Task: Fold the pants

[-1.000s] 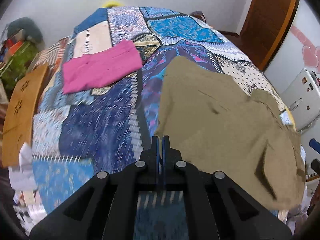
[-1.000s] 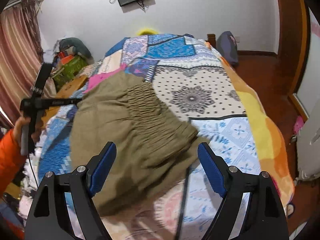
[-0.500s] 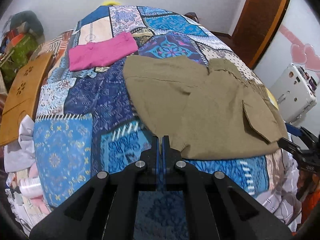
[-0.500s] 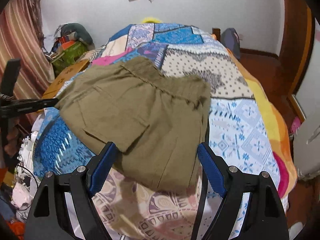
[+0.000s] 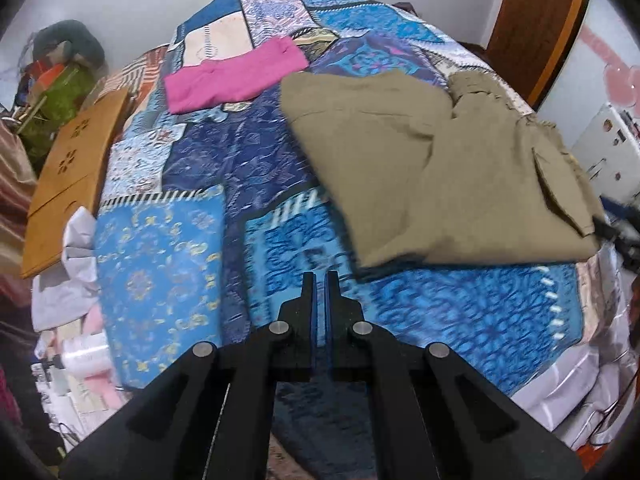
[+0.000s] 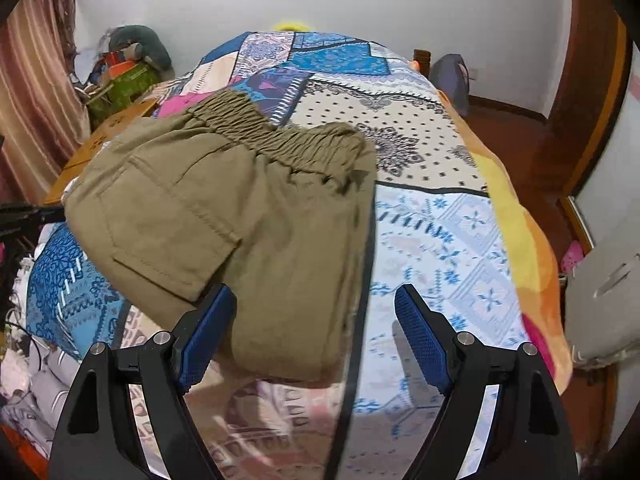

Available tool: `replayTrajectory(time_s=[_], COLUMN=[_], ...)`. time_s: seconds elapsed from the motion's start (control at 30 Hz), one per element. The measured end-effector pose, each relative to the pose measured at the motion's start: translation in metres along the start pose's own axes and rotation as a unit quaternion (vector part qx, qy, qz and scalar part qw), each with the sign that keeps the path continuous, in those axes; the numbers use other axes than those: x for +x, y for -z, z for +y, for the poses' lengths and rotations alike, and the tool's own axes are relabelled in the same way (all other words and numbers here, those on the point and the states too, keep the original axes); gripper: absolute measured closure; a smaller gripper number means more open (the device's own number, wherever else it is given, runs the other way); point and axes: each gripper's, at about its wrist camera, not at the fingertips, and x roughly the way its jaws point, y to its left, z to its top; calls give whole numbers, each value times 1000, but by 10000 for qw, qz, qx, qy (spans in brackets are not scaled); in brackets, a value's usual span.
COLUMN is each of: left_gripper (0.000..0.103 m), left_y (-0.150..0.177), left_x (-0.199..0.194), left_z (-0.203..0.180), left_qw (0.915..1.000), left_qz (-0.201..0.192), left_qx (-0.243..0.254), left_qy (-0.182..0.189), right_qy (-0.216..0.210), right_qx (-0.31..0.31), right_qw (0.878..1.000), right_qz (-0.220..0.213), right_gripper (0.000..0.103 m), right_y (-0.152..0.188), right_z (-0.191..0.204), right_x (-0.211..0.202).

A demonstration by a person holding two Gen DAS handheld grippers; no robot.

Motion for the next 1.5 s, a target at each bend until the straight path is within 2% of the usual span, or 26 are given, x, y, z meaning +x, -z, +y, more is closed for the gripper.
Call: replayTrajectory(time_s=[0.13,0.23,0.3,0.37,0.43,0.5,0.57,0.63,0.7,0.83,1.0,1.1,1.3,1.37,1.43,1.5], left_gripper=[100,96,91,73,69,69,69,69,69,68,65,65,65,62,62,60], left_y=[-9,-26,-37,-50,-64,-73,-82,-86,-88,-90,-92,-91,-90,-90,-89,-89], left_x=[-23,-42,-47,-46,-42,-34,-22,-11,0,31,58,56,36,26,15,6], left_z=[-2,-17,-31,-49,-65,-80,-96,-108,-117,-126,-121,-125,-104,-96,-84,-69], left_qw=[9992,9970,9952,9933,9913,9901,9887,9880,9870,9887,9903,9901,9903,9917,9937,9945], left_qz=[-362,-692,-828,-917,-973,-949,-861,-762,-632,-462,-271,-305,-340,-434,-594,-671], left_qx=[154,332,466,595,700,790,888,952,1015,1124,965,1069,791,732,673,551], left_qy=[-78,95,218,364,537,671,843,948,1072,877,965,860,1096,968,665,586], right_qy=[-11,-114,-139,-193,-331,-525,-730,-987,-1194,-1283,-1080,-1058,-936,-832,-584,-448], right_qx=[-2,38,-29,-92,-129,-160,-157,-89,-20,3,-131,-153,37,35,-15,-9], right_qw=[9994,9981,9973,9966,9960,9950,9940,9928,9915,9916,9940,9942,9956,9965,9982,9988], right_qz=[-345,-606,-719,-798,-819,-836,-799,-674,-516,-134,-97,-86,-87,-99,-115,-198], right_gripper=[23,23,23,23,23,23,30,44,53,54,54,53,46,46,42,38], right_y=[-13,-27,-37,-43,-48,-51,-52,-52,-51,-46,-45,-46,-44,-44,-43,-43], right_z=[-8,-11,-6,-2,5,14,19,23,25,25,27,28,17,14,11,8], right_x=[-20,-32,-35,-33,-26,-17,-8,4,18,47,56,54,35,28,19,10])
